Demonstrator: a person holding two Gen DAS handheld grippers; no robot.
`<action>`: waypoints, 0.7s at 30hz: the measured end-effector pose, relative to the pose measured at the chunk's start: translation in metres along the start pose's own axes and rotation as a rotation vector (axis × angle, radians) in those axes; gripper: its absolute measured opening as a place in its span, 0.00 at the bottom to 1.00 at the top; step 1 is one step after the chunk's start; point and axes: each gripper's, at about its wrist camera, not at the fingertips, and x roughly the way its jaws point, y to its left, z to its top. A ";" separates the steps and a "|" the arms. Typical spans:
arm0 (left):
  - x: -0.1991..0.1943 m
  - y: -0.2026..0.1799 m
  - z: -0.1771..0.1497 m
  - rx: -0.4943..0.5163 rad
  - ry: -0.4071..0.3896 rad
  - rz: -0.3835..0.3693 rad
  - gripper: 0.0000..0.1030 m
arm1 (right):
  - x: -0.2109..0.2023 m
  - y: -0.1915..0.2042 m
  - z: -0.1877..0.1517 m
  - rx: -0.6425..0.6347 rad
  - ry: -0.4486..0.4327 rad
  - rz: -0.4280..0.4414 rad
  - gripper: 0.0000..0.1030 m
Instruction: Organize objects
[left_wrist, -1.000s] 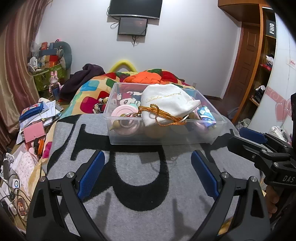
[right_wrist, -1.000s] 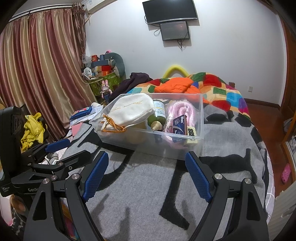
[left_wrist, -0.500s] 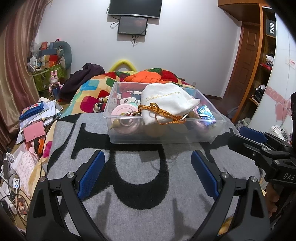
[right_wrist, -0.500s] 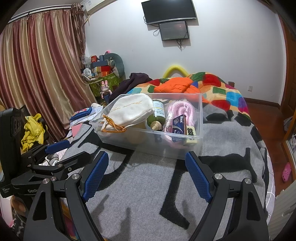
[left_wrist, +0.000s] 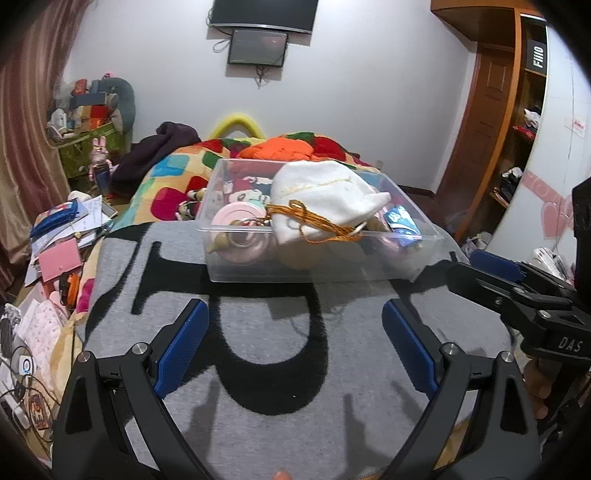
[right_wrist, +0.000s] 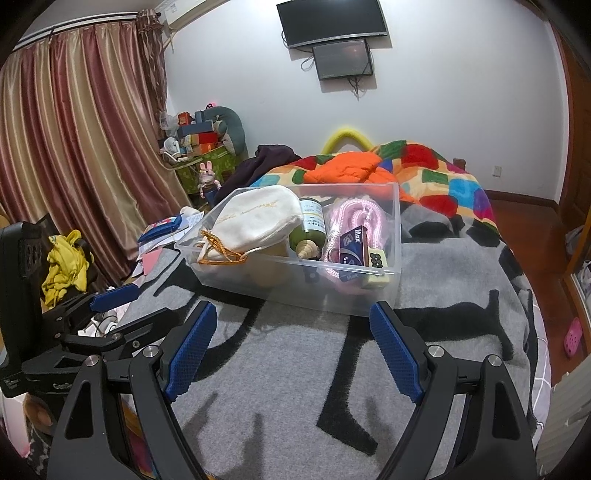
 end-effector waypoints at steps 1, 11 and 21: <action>0.000 -0.001 0.000 0.002 0.001 -0.003 0.93 | 0.000 0.000 0.000 0.001 0.001 0.001 0.80; -0.001 -0.001 0.000 -0.002 -0.006 0.014 0.93 | 0.001 0.000 0.000 0.003 0.003 0.003 0.80; -0.003 0.003 -0.003 -0.028 -0.010 0.031 0.93 | 0.002 0.001 -0.003 0.010 0.010 0.028 0.80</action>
